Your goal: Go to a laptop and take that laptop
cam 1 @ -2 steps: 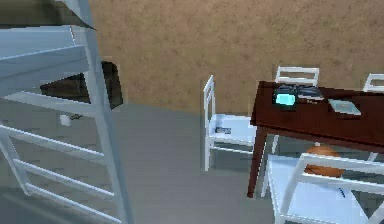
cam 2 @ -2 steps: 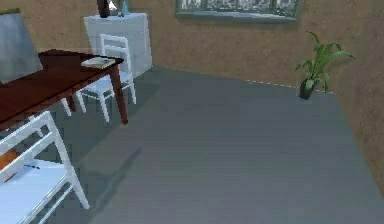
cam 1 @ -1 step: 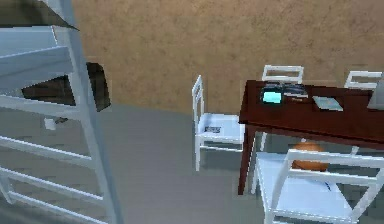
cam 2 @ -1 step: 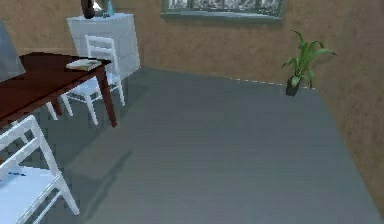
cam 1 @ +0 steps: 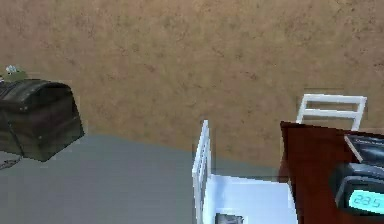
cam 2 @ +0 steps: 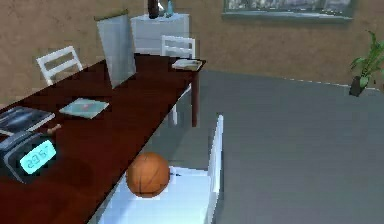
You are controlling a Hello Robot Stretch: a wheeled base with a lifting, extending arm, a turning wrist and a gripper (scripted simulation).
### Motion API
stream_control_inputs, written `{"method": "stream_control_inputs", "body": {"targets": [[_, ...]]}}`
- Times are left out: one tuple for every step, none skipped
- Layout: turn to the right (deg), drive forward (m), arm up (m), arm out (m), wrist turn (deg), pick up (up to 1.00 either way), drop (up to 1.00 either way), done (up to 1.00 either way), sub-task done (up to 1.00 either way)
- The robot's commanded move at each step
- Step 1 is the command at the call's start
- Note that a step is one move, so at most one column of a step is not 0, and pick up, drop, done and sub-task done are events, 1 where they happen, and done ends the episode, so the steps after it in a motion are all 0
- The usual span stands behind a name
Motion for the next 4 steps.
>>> {"method": "stream_control_inputs", "body": {"targets": [[-45.0, 0.0, 0.0, 0.0, 0.0, 0.0, 0.0, 0.0, 0.0], [-15.0, 0.0, 0.0, 0.0, 0.0, 0.0, 0.0, 0.0, 0.0], [0.0, 0.6, 0.0, 0.0, 0.0, 0.0, 0.0, 0.0, 0.0], [0.0, 1.0, 0.0, 0.0, 0.0, 0.0, 0.0, 0.0, 0.0]]}}
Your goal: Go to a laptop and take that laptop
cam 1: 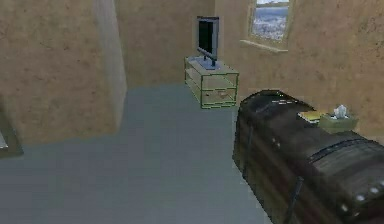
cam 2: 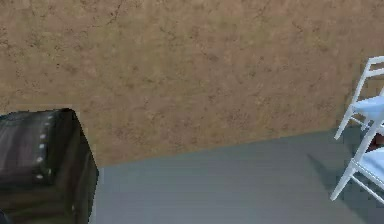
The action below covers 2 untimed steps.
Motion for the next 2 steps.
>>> {"method": "stream_control_inputs", "body": {"targets": [[3.0, 0.0, 0.0, 0.0, 0.0, 0.0, 0.0, 0.0, 0.0], [0.0, 0.25, 0.0, 0.0, 0.0, 0.0, 0.0, 0.0, 0.0]]}}
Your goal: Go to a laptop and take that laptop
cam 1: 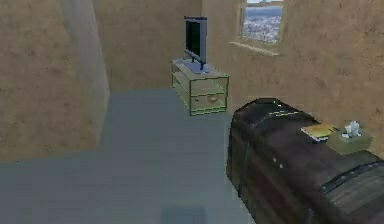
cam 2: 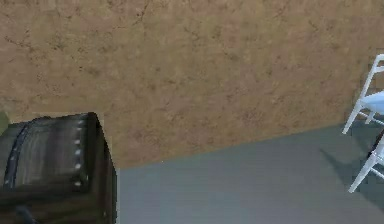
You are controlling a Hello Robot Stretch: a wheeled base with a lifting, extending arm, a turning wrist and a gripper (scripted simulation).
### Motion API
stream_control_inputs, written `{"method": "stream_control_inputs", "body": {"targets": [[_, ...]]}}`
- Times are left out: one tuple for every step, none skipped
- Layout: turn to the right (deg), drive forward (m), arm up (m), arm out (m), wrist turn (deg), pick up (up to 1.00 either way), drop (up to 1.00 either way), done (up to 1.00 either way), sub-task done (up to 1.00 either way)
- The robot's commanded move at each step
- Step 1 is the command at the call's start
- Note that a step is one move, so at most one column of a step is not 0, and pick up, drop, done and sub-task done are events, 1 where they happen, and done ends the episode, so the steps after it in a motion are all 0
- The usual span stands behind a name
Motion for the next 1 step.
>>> {"method": "stream_control_inputs", "body": {"targets": [[-45.0, 0.0, 0.0, 0.0, 0.0, 0.0, 0.0, 0.0, 0.0]]}}
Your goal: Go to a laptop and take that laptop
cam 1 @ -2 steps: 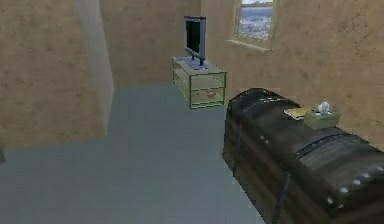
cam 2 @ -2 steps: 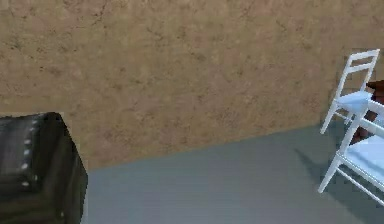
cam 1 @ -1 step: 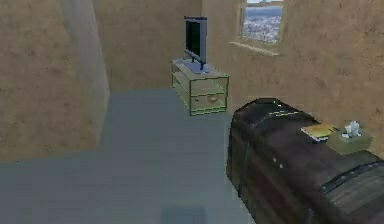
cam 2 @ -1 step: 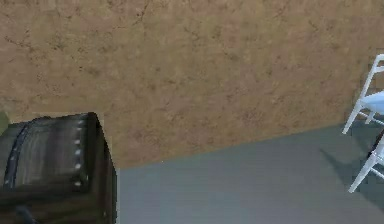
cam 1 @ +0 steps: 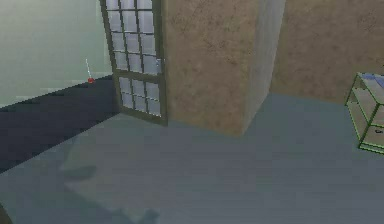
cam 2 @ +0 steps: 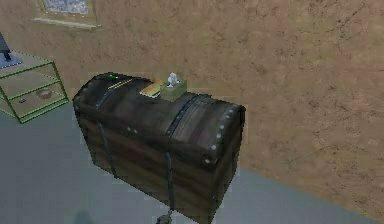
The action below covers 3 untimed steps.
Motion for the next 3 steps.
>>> {"method": "stream_control_inputs", "body": {"targets": [[-9.0, 0.0, 0.0, 0.0, 0.0, 0.0, 0.0, 0.0, 0.0], [0.0, 0.4, 0.0, 0.0, 0.0, 0.0, 0.0, 0.0, 0.0], [-27.0, 0.0, 0.0, 0.0, 0.0, 0.0, 0.0, 0.0, 0.0]]}}
